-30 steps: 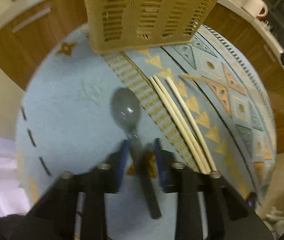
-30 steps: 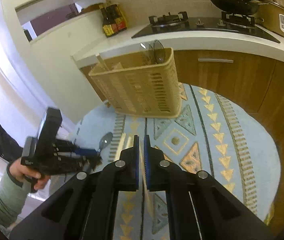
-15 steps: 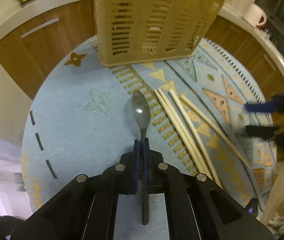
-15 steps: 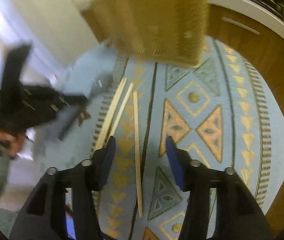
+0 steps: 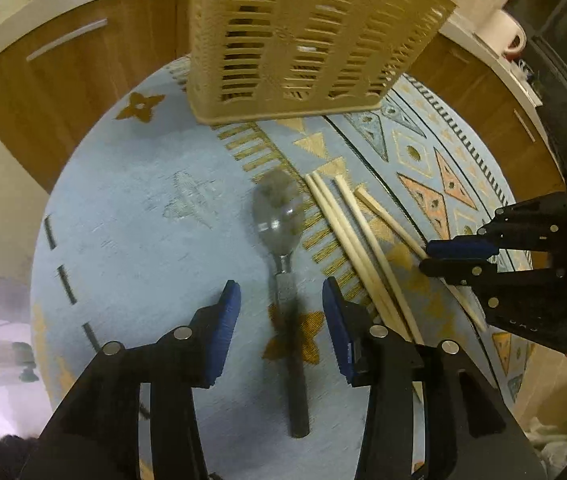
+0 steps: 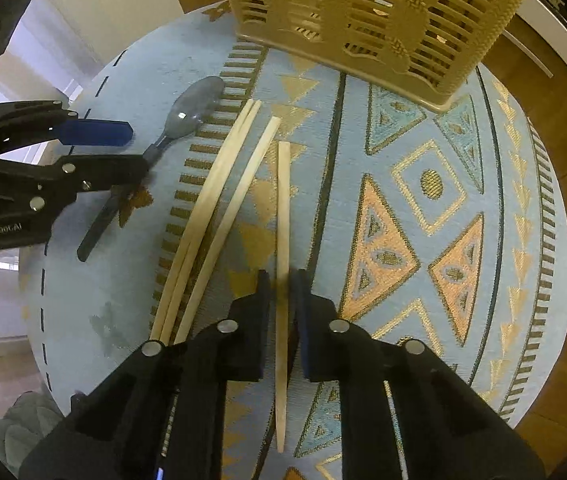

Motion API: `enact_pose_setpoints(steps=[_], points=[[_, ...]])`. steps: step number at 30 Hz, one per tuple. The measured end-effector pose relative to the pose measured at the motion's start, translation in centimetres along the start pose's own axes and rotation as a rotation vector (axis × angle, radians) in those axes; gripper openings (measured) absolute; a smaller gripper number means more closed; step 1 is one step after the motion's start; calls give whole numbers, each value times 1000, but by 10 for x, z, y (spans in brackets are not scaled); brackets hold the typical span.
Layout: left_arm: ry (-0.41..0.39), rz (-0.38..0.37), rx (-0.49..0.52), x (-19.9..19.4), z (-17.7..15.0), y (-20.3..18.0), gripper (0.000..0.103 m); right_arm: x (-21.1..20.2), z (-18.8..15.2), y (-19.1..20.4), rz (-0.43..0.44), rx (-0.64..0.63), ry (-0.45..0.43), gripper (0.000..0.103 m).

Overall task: Organize utensils
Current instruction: 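Lift the chopstick and grey spoon up over the beige basket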

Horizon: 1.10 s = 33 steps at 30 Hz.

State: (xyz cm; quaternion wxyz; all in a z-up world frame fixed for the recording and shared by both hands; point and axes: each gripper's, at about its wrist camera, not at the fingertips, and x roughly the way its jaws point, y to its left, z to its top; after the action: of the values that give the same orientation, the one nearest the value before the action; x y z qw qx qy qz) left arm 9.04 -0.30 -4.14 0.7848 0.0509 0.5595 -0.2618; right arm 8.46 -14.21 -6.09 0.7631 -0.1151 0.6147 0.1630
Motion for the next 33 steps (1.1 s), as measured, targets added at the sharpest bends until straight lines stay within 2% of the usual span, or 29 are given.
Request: enact_pose_setpoints(steps=[3,5,7,10,13,16,21,25,27,30,31,33], points=[[44,70,48,11,8,-12,39,-1,1,-1,-1,4,5,5],[69,167,112,17,10,-26,31,-1,1,-1,-3,5,5,4],[70,242,170,20,9,-37,11,-8,-1,-4,0,14,-7,4],[49,270,193,21,6,-47,10,-17,-4,-17,23,50,-39,4],[-40,235,170,9,2,-47,9,-38,-13,-33,82,95,-124,4],[-159,179,141,-22,2,-46,10,-62,-22,-43,120,114,-215,4],[-416,125,104,-90,6,-49,10,-121,-28,-58,168,136,-443,4],[-623,99,60,-139,18,-49,10,-170,-25,-63,154,156,-667,4],[-712,100,26,-153,34,-45,10,-187,-22,-69,157,186,-747,4],[-829,97,-24,-166,52,-36,10,-208,-10,-77,88,221,-881,4],[-871,129,-41,-167,59,-34,10,-213,-9,-76,66,217,-927,4],[-948,203,-50,-163,72,-35,10,-219,-4,-73,-59,200,-1035,4]])
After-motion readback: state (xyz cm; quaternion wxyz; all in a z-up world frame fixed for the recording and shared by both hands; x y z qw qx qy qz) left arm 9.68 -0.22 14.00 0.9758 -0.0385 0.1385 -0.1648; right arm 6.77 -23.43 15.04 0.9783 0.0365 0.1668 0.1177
